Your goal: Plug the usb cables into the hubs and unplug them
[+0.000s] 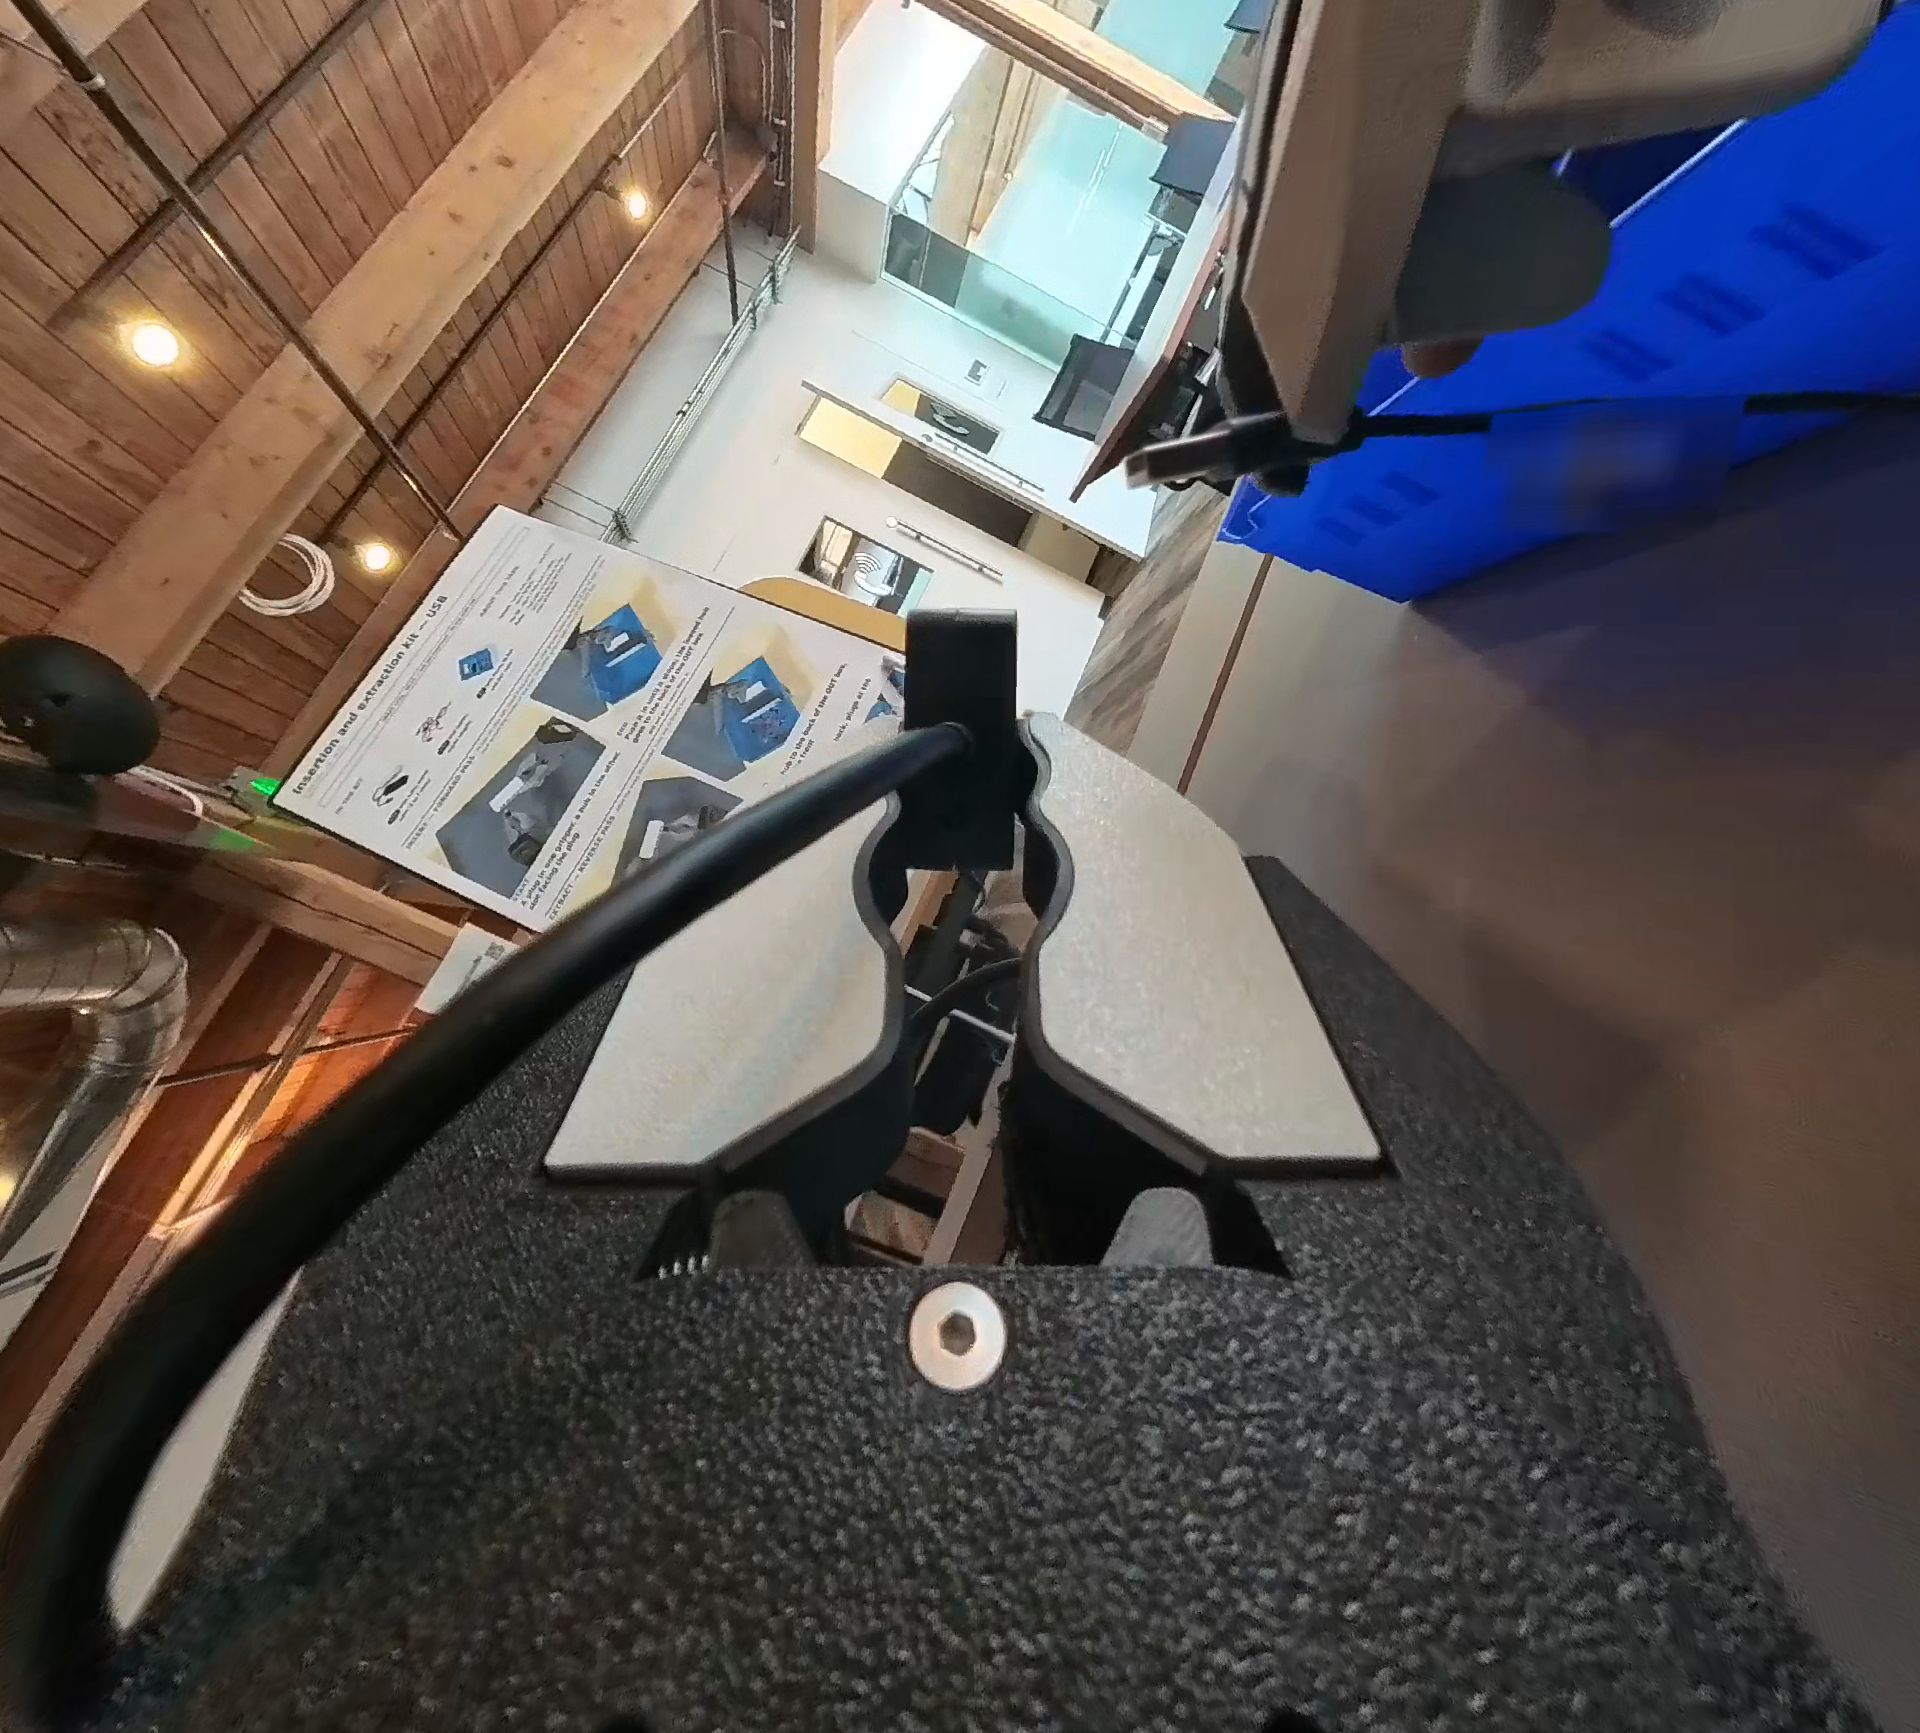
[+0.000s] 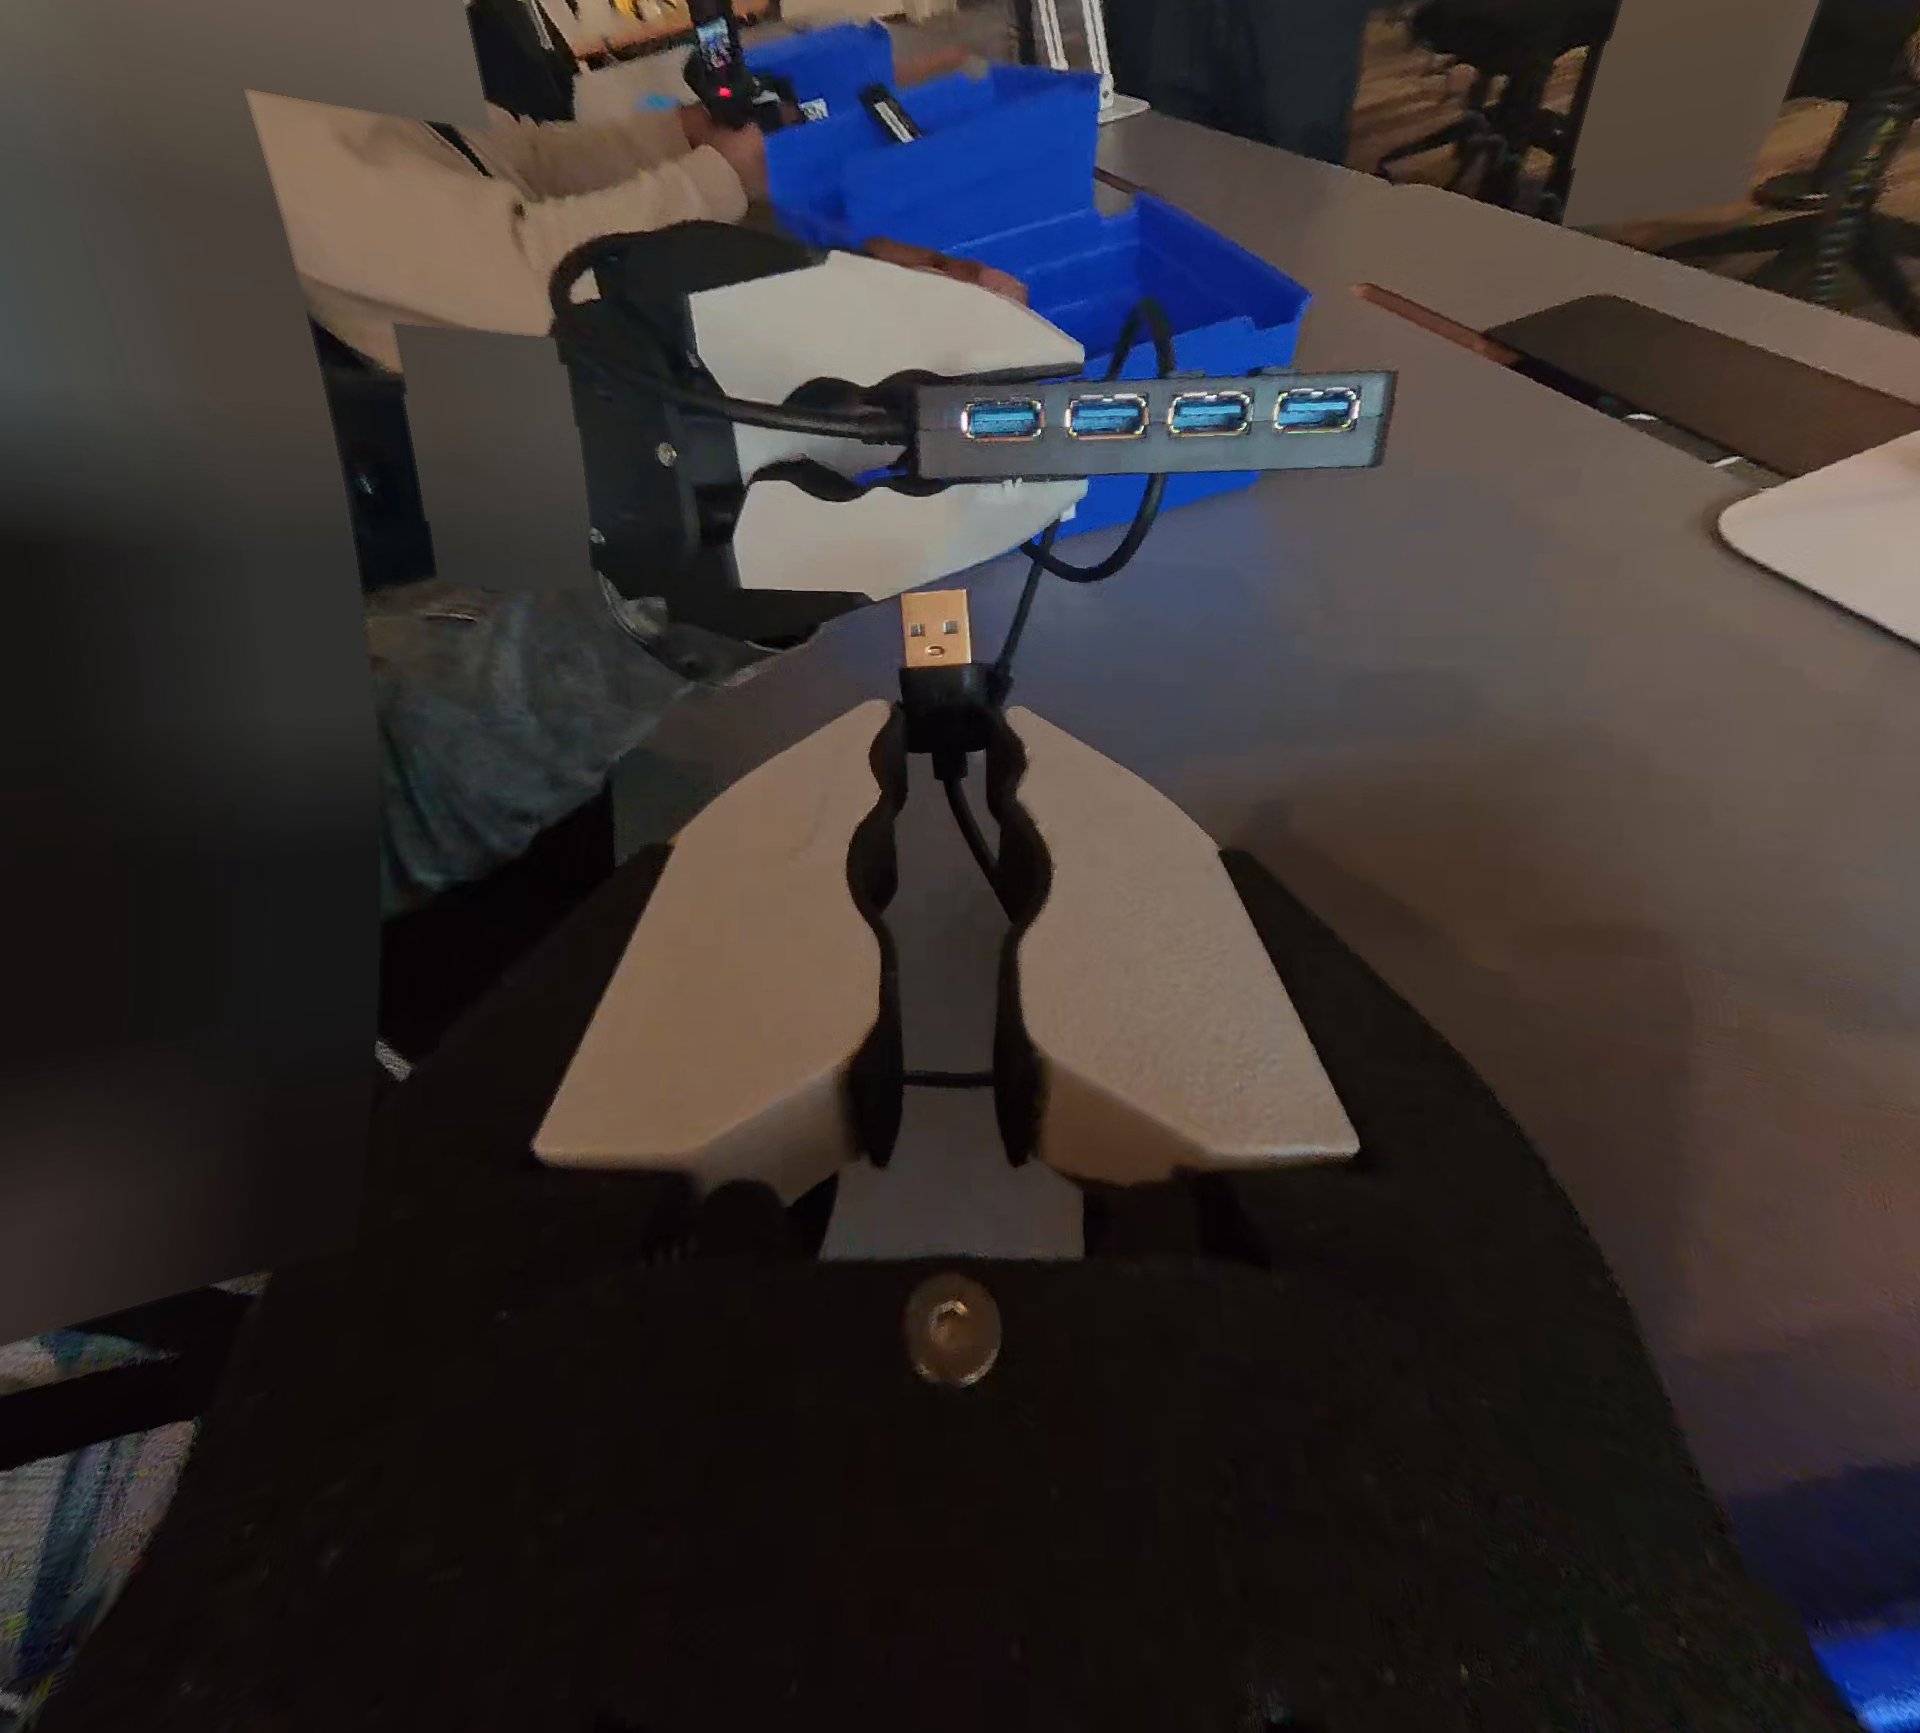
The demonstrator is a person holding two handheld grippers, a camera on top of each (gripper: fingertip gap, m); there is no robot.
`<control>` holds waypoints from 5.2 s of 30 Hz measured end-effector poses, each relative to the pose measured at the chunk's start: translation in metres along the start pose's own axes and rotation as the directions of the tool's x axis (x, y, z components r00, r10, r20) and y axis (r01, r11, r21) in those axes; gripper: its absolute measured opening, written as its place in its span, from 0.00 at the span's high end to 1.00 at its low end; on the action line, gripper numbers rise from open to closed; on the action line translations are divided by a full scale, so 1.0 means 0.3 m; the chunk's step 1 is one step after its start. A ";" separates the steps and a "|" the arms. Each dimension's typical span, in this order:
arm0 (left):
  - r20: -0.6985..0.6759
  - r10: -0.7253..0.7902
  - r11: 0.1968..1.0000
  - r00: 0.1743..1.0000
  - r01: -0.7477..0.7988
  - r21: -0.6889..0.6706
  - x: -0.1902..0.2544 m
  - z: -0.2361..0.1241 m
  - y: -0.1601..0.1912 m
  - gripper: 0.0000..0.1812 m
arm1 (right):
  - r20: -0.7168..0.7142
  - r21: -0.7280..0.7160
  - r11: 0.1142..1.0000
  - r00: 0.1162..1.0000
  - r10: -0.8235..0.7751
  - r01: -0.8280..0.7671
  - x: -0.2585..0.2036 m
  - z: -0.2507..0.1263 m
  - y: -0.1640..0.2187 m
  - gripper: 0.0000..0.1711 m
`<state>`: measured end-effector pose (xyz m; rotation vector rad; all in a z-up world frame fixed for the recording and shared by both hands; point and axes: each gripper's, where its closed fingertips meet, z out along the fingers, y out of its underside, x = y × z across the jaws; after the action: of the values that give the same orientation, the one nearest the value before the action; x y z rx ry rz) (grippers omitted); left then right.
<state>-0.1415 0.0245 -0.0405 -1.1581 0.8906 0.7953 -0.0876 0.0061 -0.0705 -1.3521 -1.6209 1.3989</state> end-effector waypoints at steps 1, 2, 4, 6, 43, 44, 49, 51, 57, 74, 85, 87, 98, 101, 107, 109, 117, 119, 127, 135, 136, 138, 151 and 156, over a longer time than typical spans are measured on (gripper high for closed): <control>-0.001 0.005 1.000 1.000 -0.005 -0.002 0.003 0.002 0.000 0.90 | -0.016 -0.007 1.000 1.000 -0.011 0.011 0.005 -0.004 0.003 0.92; -0.001 0.010 1.000 1.000 -0.010 -0.005 0.005 0.004 0.000 0.90 | -0.032 -0.016 1.000 0.999 -0.025 0.025 0.010 -0.008 0.006 0.92; -0.003 0.022 1.000 1.000 -0.022 -0.017 0.011 0.008 0.003 0.90 | -0.073 -0.046 0.997 0.996 -0.061 0.057 0.027 -0.015 0.019 0.92; -0.005 0.037 0.999 0.999 -0.037 -0.027 0.016 0.011 0.005 0.90 | -0.103 -0.075 0.994 0.991 -0.088 0.081 0.037 -0.021 0.031 0.92; 0.009 0.518 0.855 0.855 -0.518 -0.004 0.147 0.048 -0.077 0.91 | 0.275 -0.038 0.999 0.962 0.007 0.004 -0.039 -0.113 0.058 0.92; 0.013 0.517 0.856 0.856 -0.517 -0.001 0.143 0.046 -0.084 0.91 | 0.301 -0.016 1.000 0.954 0.012 -0.007 -0.042 -0.122 0.051 0.92; 0.036 0.507 0.861 0.861 -0.508 0.019 0.122 0.034 -0.110 0.89 | 0.342 0.031 0.999 0.939 -0.017 0.007 -0.062 -0.150 0.026 0.92; 0.038 0.471 0.881 0.882 -0.472 0.040 0.118 0.030 -0.118 0.91 | 0.295 -0.001 1.000 0.955 -0.027 0.029 -0.050 -0.147 0.035 0.92; -0.003 0.360 0.928 0.933 -0.357 0.106 0.127 0.022 -0.134 0.91 | 0.123 -0.165 0.981 0.989 -0.082 0.102 -0.020 -0.127 0.086 0.92; -0.073 0.495 0.869 0.866 -0.493 0.051 0.201 0.052 -0.105 0.90 | 0.011 -0.257 0.955 0.988 -0.154 0.151 0.035 -0.129 0.125 0.92; -0.318 -0.344 0.939 0.883 0.333 -0.092 0.167 0.048 -0.101 0.90 | -0.327 -0.666 -0.127 -0.440 -0.837 0.735 0.036 -0.182 -0.133 0.92; -0.358 -0.408 0.913 0.840 0.374 -0.164 0.177 0.036 -0.095 0.91 | -0.234 -0.711 -0.253 -0.560 -0.795 0.656 0.027 -0.136 -0.106 0.92; -0.375 -0.458 0.885 0.806 0.374 -0.276 0.174 0.002 -0.078 0.90 | -0.149 -0.763 -0.300 -0.607 -0.780 0.573 0.055 -0.079 -0.071 0.92; -0.375 -0.428 0.898 0.823 0.339 -0.280 0.183 0.006 -0.073 0.90 | -0.128 -0.757 -0.312 -0.598 -0.791 0.575 0.054 -0.070 -0.056 0.92; -0.371 -0.408 0.903 0.834 0.309 -0.298 0.193 0.010 -0.063 0.90 | -0.122 -0.757 -0.303 -0.580 -0.805 0.579 0.063 -0.066 -0.042 0.92; -0.373 -0.405 0.903 0.835 0.299 -0.309 0.199 0.010 -0.057 0.90 | -0.111 -0.768 -0.296 -0.573 -0.812 0.568 0.070 -0.062 -0.038 0.92; -0.403 -0.325 0.932 0.856 0.219 -0.288 0.210 0.002 -0.040 0.91 | -0.101 -0.745 -0.296 -0.541 -0.835 0.597 0.067 -0.046 -0.013 0.92; -0.431 -0.288 0.945 0.855 0.182 -0.270 0.222 -0.006 -0.039 0.91 | -0.092 -0.735 -0.309 -0.540 -0.836 0.603 0.067 -0.042 -0.005 0.92; -0.461 -0.386 0.910 0.799 0.248 -0.332 0.228 -0.024 -0.018 0.91 | -0.050 -0.713 -0.369 -0.569 -0.821 0.596 0.057 -0.017 0.013 0.92; -0.457 -0.400 0.907 0.795 0.271 -0.323 0.230 -0.016 -0.030 0.91 | 0.052 -0.637 -0.496 -0.609 -0.791 0.590 0.010 -0.010 0.040 0.93; -0.455 -0.397 0.908 0.797 0.271 -0.318 0.231 -0.012 -0.032 0.91 | 0.063 -0.633 -0.509 -0.616 -0.785 0.583 0.006 -0.008 0.045 0.93; -0.466 -0.383 0.915 0.797 0.258 -0.310 0.233 -0.014 -0.035 0.91 | 0.046 -0.624 -0.508 -0.622 -0.782 0.593 0.004 -0.013 0.041 0.93; -0.429 -0.107 0.994 0.897 0.098 -0.042 0.202 -0.010 -0.110 0.91 | 0.031 -0.478 -0.399 -0.438 -0.898 0.783 -0.050 -0.085 0.017 0.93; -0.421 -0.051 0.998 0.905 0.062 0.013 0.197 -0.017 -0.142 0.91 | 0.054 -0.473 -0.442 -0.476 -0.878 0.762 -0.062 -0.100 -0.001 0.93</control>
<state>-0.0790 0.0141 -0.0766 -1.3528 1.2135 0.4873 -0.0551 -0.0012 -0.0590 0.2590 -1.7019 -0.4180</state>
